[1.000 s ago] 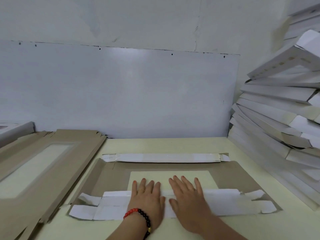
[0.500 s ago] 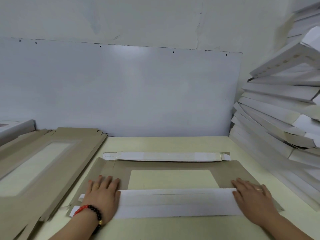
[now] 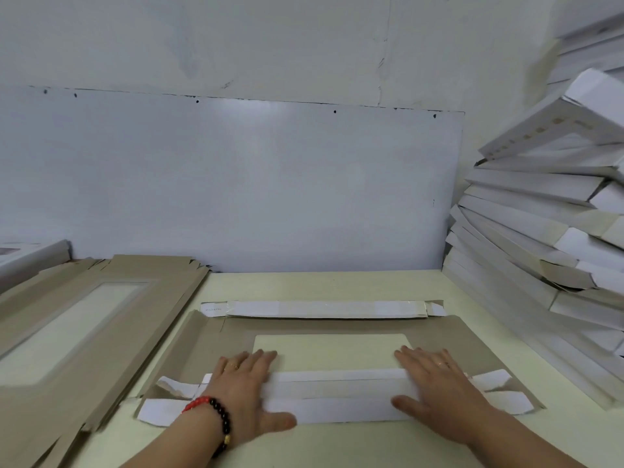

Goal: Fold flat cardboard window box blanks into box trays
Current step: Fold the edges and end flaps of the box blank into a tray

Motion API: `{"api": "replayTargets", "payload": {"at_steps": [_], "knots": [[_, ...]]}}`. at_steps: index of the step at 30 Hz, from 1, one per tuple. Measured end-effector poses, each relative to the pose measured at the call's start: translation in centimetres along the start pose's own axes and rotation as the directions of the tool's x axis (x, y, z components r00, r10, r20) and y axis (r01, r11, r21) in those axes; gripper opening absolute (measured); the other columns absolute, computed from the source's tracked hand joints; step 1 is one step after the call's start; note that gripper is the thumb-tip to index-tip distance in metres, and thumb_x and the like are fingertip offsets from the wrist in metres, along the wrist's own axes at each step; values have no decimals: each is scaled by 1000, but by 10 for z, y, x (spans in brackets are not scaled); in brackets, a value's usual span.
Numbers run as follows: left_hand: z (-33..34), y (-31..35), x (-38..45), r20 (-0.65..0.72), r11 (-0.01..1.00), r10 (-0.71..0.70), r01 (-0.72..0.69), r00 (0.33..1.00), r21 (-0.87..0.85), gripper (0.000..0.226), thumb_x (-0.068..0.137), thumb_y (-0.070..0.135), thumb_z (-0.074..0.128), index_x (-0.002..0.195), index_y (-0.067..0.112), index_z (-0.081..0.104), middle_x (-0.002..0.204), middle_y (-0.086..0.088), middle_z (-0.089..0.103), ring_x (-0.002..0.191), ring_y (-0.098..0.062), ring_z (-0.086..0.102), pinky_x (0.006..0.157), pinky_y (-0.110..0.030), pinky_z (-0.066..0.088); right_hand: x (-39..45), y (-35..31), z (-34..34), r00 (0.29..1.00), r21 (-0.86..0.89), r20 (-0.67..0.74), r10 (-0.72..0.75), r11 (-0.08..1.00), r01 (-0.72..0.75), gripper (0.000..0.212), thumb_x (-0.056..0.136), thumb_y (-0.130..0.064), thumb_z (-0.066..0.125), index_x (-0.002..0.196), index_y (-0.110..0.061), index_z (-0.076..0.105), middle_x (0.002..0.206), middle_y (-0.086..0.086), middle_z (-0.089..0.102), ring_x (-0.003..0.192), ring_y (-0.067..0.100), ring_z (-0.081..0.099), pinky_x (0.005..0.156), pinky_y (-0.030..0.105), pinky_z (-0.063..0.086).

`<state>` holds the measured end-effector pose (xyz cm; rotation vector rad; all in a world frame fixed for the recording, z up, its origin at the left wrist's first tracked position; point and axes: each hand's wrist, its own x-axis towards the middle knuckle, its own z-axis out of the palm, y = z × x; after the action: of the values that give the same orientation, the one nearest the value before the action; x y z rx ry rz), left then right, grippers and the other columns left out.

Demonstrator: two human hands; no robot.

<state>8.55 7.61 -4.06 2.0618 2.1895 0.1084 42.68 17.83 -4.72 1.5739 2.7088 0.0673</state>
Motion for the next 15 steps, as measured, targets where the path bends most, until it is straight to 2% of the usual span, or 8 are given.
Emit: {"api": "replayTargets", "payload": {"at_steps": [2,4,7,9,11,13,15], "knots": [[-12,2,10,44,998,-56,55,997,14,127,42,96,47,149,40,11,145,13,35,135,-19,29,114,-37,20,10,-2,-12,999,7,35,38,999,-38,90,79,-81,33,153,-35,11,155,-9,28,143,16,23,118,39,4],[-24,5,18,99,994,-55,45,994,98,127,37,94,51,147,41,16,137,12,42,127,-18,38,108,-37,27,19,-4,-29,995,5,86,47,999,-48,86,78,-81,37,151,-38,20,144,-6,41,134,17,36,112,36,14],[-37,12,25,187,987,-67,38,980,156,125,35,91,56,145,41,25,131,10,48,121,-20,44,102,-36,30,26,-8,-43,994,-20,103,35,999,-33,53,91,-63,40,138,-38,44,123,-7,55,122,16,47,103,35,21],[-45,17,25,218,986,-79,44,973,161,113,39,87,61,138,40,36,125,10,54,115,-20,45,95,-34,31,27,-11,-49,997,-85,81,6,996,1,29,97,-44,38,117,-36,58,98,-10,54,111,18,51,97,34,24],[-53,22,22,192,981,-55,18,980,192,90,46,82,63,124,38,49,110,11,57,102,-17,44,86,-32,30,24,-12,-53,999,-121,31,-35,992,39,24,100,-35,35,98,-32,58,85,-10,44,99,20,50,95,34,26],[-59,25,17,116,970,-31,2,993,244,72,54,74,66,113,34,54,100,10,54,93,-16,42,84,-32,30,20,-11,-56,996,-116,-59,-73,991,66,25,101,-33,31,98,-30,56,89,-10,43,96,17,50,102,32,25],[-59,28,10,6,948,-4,2,1000,318,56,63,60,67,110,31,53,102,7,53,96,-17,47,86,-33,31,11,-10,-56,982,-112,-157,-106,990,89,26,101,-32,28,103,-29,53,96,-11,48,98,13,52,112,32,19]]}}
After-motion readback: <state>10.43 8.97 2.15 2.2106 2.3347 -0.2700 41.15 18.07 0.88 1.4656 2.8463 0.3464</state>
